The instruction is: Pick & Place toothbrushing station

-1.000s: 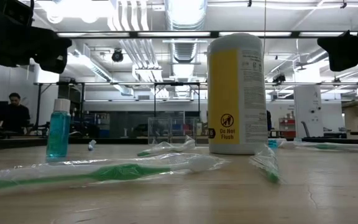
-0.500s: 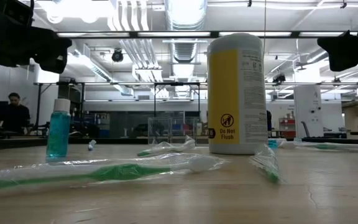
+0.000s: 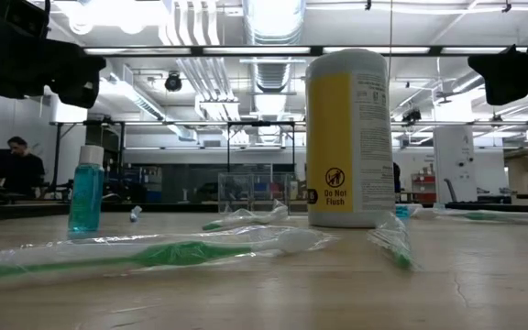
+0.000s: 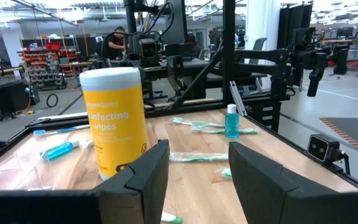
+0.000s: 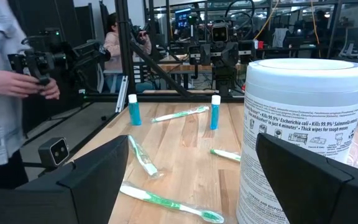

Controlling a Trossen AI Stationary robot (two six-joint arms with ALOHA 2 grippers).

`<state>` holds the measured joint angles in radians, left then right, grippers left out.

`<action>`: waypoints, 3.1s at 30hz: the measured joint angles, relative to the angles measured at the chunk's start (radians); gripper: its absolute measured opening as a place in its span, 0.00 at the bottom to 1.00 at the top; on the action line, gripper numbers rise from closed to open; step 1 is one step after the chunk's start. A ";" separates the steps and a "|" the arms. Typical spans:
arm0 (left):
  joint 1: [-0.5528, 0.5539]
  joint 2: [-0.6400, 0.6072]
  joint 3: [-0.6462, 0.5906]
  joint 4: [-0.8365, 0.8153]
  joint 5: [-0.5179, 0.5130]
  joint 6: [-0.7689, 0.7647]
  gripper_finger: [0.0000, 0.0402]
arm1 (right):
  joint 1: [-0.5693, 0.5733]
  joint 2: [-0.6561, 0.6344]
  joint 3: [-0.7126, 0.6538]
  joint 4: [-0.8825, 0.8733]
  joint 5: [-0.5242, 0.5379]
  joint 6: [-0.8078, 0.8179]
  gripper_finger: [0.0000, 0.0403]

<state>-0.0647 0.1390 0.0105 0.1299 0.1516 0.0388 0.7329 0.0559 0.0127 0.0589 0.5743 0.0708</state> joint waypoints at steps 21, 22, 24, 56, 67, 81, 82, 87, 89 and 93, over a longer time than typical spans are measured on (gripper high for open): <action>0.000 0.001 0.000 -0.073 -0.063 -0.061 0.43 | 0.000 0.000 0.000 0.000 0.000 0.000 0.87; 0.000 0.001 0.000 -0.073 -0.093 -0.058 0.43 | 0.000 -0.001 0.000 0.000 0.000 0.000 0.87; 0.000 0.001 0.014 -0.113 -0.131 -0.059 0.43 | 0.000 0.000 0.000 0.000 0.000 0.000 0.86; 0.000 0.240 0.283 -0.324 -0.322 -0.132 0.51 | 0.000 0.000 0.000 0.000 0.000 0.000 0.85; 0.000 0.436 0.389 -0.455 -0.309 -0.226 0.51 | 0.000 0.000 0.000 0.000 0.000 0.000 0.87; 0.000 0.597 0.396 -0.483 -0.263 -0.326 0.51 | 0.000 -0.001 0.000 0.000 0.000 0.000 0.86; 0.000 0.595 0.396 -0.484 -0.256 -0.325 0.51 | 0.000 0.000 0.000 0.000 0.000 0.000 0.86; 0.000 0.596 0.396 -0.529 -0.176 -0.321 0.51 | 0.000 -0.001 0.000 0.000 0.000 0.000 0.86; 0.000 0.595 0.396 -0.533 -0.143 -0.321 0.51 | 0.000 -0.001 0.000 0.000 0.000 0.000 0.86; 0.000 0.595 0.396 -0.534 -0.109 -0.310 0.51 | 0.000 -0.001 0.000 0.000 0.000 0.000 0.87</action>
<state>-0.0650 0.7341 0.4065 -0.4046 0.0429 -0.2711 0.7328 0.0551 0.0125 0.0588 0.5747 0.0708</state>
